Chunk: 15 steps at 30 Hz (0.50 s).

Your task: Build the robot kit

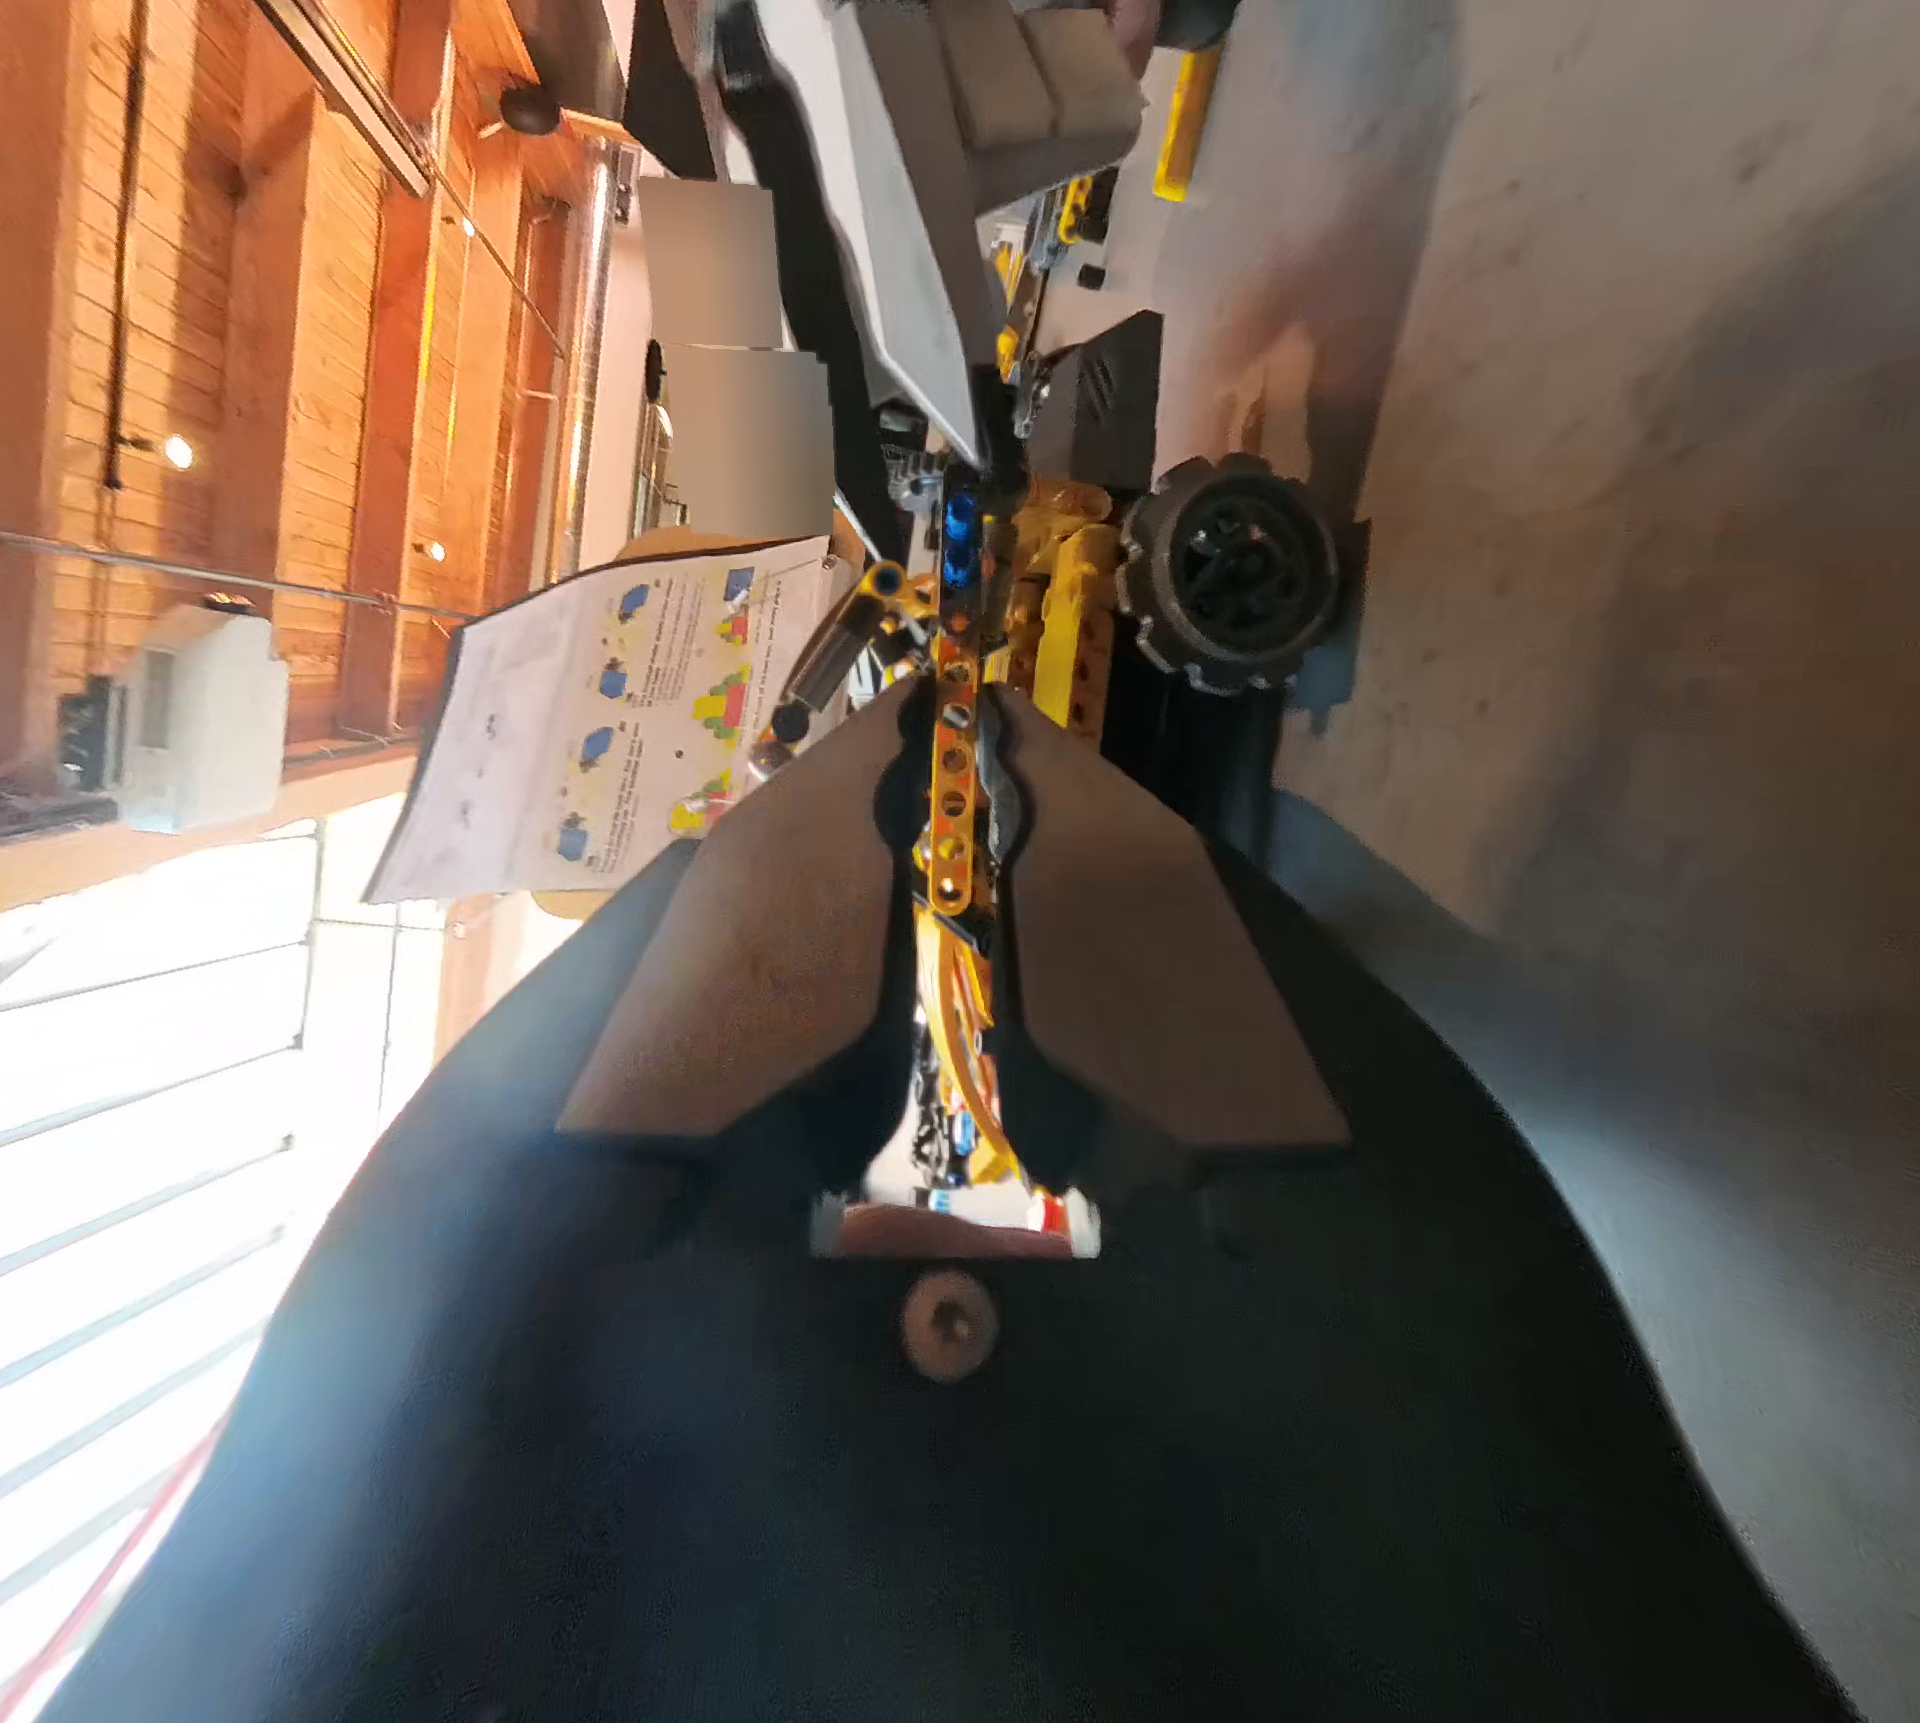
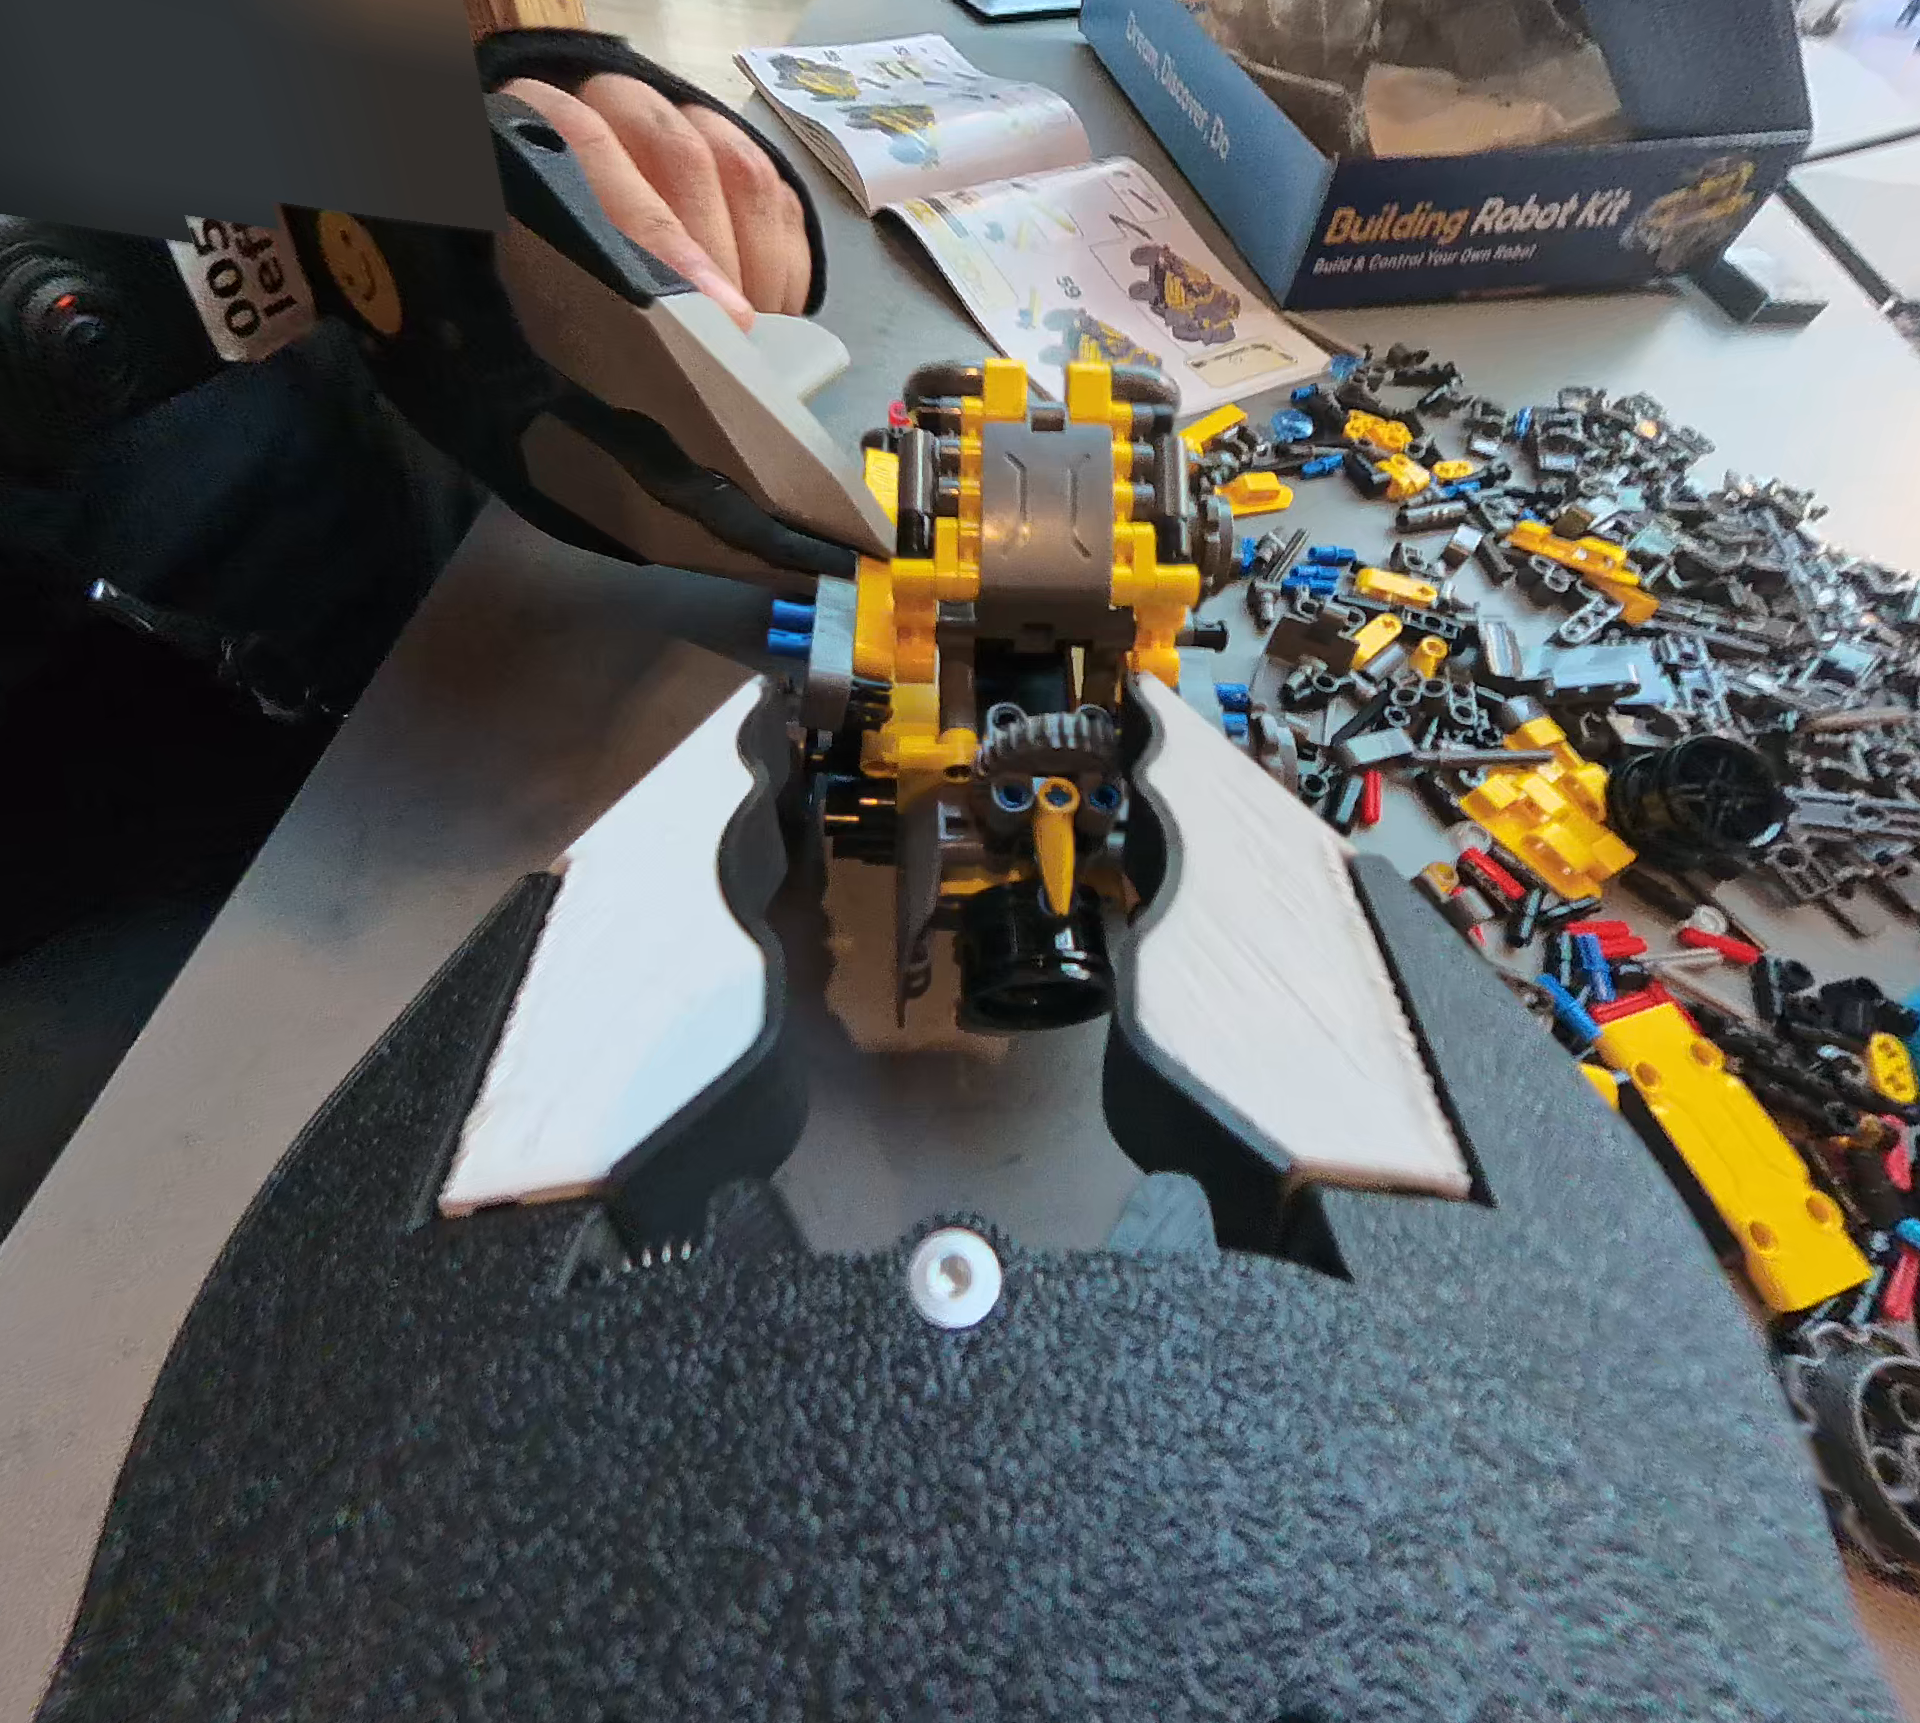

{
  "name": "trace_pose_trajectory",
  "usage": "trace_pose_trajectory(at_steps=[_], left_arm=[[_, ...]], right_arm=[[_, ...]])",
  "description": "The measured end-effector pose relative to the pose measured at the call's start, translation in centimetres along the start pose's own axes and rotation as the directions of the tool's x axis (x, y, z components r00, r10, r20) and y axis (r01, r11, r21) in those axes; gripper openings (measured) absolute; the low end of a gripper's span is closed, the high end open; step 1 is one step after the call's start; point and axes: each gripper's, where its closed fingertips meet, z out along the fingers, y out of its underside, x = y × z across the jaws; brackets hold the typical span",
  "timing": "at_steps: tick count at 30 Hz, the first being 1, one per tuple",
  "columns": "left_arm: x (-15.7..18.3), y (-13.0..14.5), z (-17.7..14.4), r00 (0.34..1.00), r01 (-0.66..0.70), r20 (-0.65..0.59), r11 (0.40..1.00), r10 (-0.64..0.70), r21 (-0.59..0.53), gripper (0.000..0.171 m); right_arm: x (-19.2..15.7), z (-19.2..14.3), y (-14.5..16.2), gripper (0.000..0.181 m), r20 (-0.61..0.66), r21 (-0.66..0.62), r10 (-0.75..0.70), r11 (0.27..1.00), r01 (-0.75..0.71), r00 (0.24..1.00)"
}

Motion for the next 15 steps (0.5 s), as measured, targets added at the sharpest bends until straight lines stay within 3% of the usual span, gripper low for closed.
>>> trace_pose_trajectory(at_steps=[2, 5, 11, 15], left_arm=[[-0.2, 0.2, -0.1, 0.998, 0.058, -0.01, 0.998, -0.058, -0.001, 0.003], [-0.2, 0.5, -0.1, 0.996, 0.09, -0.022, 0.996, -0.09, -0.006, 0.005], [-0.1, 0.4, 0.0, 0.998, 0.062, -0.013, 0.998, -0.062, -0.004, 0.004], [0.1, -0.2, -0.1, 0.998, -0.056, 0.035, 0.998, 0.056, 0.003, 0.004]], right_arm=[[-0.1, -0.4, -0.8, 0.063, -0.035, 0.012, -0.068, 0.998, 0.068, 0.997], [-0.3, -0.5, -1.0, 0.051, -0.125, -0.074, -0.252, 0.967, 0.244, 0.96], [-1.6, 1.0, -0.8, 0.041, -0.179, -0.229, -0.511, 0.853, 0.469, 0.841], [-1.4, 0.7, -0.5, 0.031, -0.207, -0.318, -0.628, 0.768, 0.555, 0.75]])
